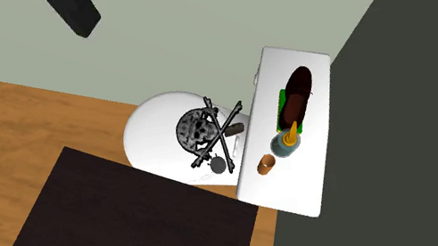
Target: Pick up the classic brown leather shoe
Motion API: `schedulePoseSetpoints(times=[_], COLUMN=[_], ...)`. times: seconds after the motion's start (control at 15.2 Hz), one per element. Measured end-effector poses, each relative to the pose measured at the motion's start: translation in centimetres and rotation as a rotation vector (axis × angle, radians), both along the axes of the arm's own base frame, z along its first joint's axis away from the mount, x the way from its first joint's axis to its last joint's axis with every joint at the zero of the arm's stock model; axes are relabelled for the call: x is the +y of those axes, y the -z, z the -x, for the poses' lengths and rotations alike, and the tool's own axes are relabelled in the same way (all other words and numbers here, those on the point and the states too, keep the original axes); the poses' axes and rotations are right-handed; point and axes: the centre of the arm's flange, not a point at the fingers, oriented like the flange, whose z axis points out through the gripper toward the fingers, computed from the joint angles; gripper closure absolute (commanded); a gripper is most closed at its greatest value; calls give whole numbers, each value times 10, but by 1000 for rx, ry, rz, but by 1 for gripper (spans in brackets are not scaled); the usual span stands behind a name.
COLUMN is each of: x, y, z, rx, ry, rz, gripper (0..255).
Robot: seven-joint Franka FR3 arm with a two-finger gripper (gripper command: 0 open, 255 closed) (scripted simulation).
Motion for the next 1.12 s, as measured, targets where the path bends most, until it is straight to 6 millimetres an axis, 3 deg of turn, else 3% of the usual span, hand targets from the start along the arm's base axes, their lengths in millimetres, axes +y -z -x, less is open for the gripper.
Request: schedulePoseSetpoints(times=[0.26, 1.12], x=[-14, -94], y=[20, 151], z=[-9, -82], rx=[-2, -18], ry=[0, -4], rz=[0, 1], gripper=[0, 0])
